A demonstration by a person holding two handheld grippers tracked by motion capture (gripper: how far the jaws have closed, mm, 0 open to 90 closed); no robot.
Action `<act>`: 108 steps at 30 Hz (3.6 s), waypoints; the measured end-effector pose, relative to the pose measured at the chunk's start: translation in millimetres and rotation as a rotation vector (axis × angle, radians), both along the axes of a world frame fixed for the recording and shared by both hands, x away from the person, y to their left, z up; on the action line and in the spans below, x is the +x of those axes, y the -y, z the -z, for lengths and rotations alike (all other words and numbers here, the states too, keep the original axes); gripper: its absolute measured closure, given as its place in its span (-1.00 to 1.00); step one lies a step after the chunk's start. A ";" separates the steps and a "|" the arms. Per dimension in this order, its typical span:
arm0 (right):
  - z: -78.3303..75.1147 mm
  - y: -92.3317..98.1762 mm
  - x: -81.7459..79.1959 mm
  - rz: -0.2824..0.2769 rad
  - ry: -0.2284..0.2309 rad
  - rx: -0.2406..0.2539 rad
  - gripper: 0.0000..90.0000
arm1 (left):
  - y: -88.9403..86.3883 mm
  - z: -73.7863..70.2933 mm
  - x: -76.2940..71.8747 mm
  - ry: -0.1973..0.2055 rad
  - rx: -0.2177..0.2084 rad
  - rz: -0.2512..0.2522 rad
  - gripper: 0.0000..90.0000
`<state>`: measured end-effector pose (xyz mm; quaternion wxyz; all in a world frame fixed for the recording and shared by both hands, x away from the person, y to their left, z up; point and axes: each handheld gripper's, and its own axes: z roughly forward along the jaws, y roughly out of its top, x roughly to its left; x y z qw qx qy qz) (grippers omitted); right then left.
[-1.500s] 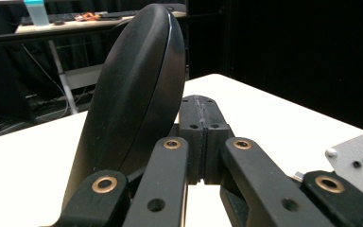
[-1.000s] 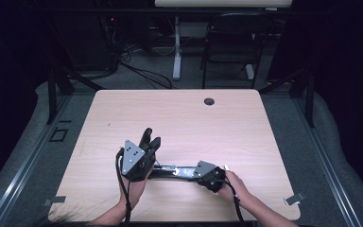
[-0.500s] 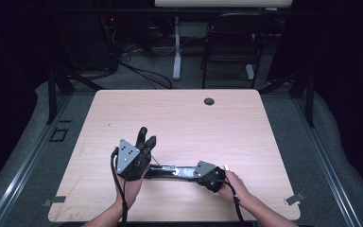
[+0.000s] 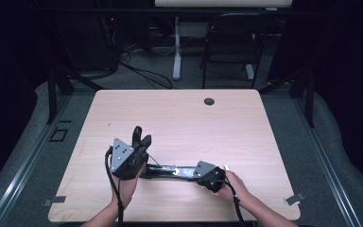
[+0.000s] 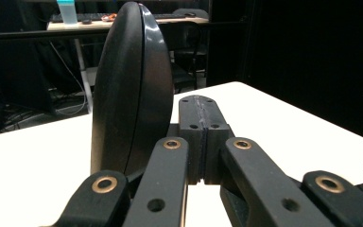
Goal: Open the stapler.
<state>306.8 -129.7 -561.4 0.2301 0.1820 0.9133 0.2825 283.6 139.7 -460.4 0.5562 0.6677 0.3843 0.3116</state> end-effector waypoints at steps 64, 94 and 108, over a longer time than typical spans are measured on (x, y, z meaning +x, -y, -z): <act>-0.2 -0.1 -0.3 0.004 -0.003 -0.002 1.00 | -35.1 0.7 -1.4 -0.012 -0.026 -0.099 0.97; -0.1 -1.3 -0.7 0.005 0.012 -0.022 1.00 | -55.5 6.1 12.5 -0.176 -0.042 -0.008 0.69; -19.3 5.7 15.8 0.032 -0.132 -0.045 0.24 | -21.2 11.8 14.7 -0.344 0.121 0.264 -0.15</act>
